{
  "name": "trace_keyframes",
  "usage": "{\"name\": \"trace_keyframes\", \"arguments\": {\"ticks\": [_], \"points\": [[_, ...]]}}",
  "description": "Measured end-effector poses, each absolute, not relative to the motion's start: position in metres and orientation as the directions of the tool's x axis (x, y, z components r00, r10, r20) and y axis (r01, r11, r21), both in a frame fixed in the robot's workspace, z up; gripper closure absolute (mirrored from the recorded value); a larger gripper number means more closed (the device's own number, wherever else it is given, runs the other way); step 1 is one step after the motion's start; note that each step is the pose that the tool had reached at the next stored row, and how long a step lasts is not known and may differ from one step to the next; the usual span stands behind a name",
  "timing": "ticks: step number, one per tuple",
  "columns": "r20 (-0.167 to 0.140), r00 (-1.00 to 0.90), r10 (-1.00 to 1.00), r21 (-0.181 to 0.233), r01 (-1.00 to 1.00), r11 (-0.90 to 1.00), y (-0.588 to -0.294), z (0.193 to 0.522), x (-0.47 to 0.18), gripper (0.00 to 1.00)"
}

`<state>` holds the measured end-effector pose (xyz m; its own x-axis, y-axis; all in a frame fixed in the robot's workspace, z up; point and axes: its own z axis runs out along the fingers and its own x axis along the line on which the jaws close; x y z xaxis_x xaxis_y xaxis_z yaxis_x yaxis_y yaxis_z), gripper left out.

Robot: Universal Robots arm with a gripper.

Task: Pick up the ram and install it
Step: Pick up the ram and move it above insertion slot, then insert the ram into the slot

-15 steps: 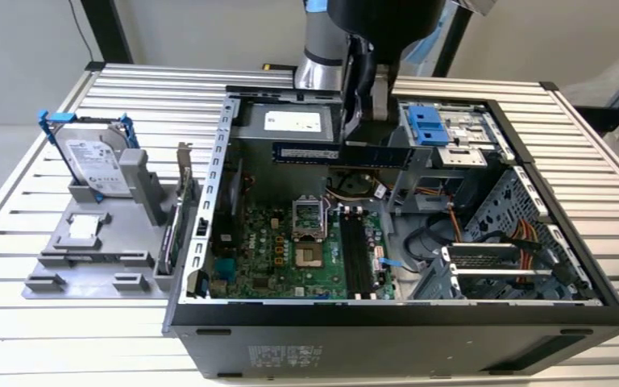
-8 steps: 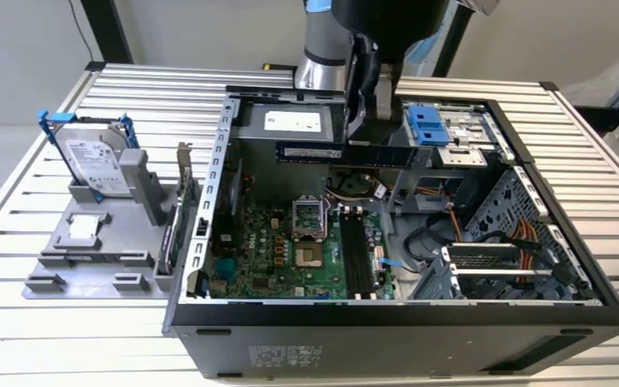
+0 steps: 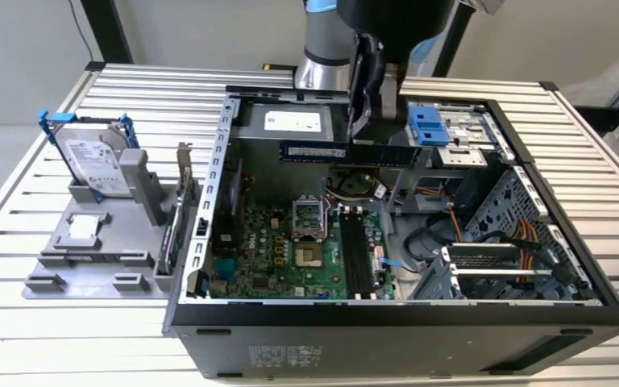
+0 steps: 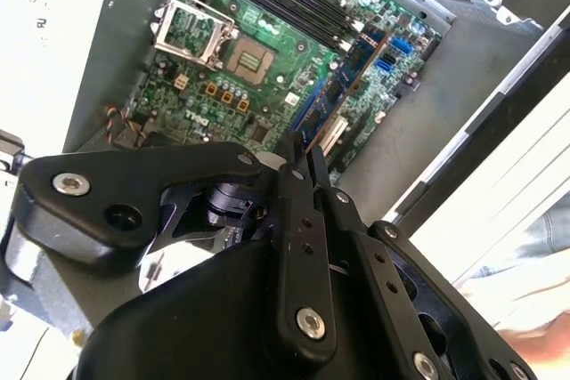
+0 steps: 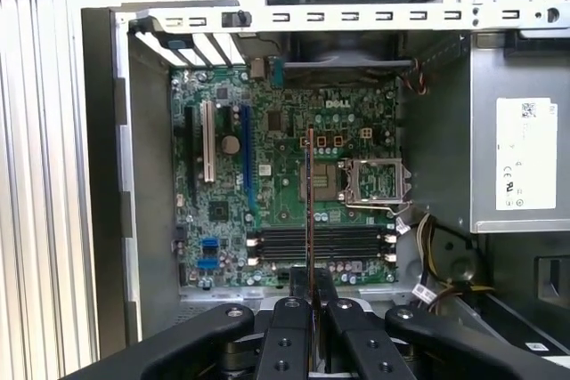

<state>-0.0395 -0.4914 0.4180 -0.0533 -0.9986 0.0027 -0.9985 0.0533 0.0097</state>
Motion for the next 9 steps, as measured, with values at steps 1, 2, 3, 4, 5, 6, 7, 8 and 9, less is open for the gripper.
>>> {"name": "trace_keyframes", "arguments": {"ticks": [1,2,3,4,5,6,7,8,9], "points": [[0.003,-0.054,-0.999,0.01,-0.999,0.054,-0.4912,0.418,-0.039,1.0],[0.003,-0.054,-0.999,0.01,-0.998,0.054,-0.4911,0.418,-0.0385,1.0],[0.003,-0.054,-0.999,0.01,-0.998,0.054,-0.491,0.418,-0.0381,1.0],[0.003,-0.055,-0.999,0.01,-0.998,0.055,-0.4909,0.418,-0.0376,1.0],[0.003,-0.055,-0.998,0.01,-0.998,0.055,-0.4908,0.418,-0.037,1.0],[0.003,-0.055,-0.998,0.01,-0.998,0.055,-0.4908,0.418,-0.0364,1.0],[0.003,-0.055,-0.998,0.01,-0.998,0.055,-0.4907,0.418,-0.0358,1.0],[0.003,-0.055,-0.998,0.01,-0.998,0.055,-0.4906,0.418,-0.0352,1.0],[0.003,-0.056,-0.998,0.01,-0.998,0.056,-0.4905,0.418,-0.0346,1.0]]}}
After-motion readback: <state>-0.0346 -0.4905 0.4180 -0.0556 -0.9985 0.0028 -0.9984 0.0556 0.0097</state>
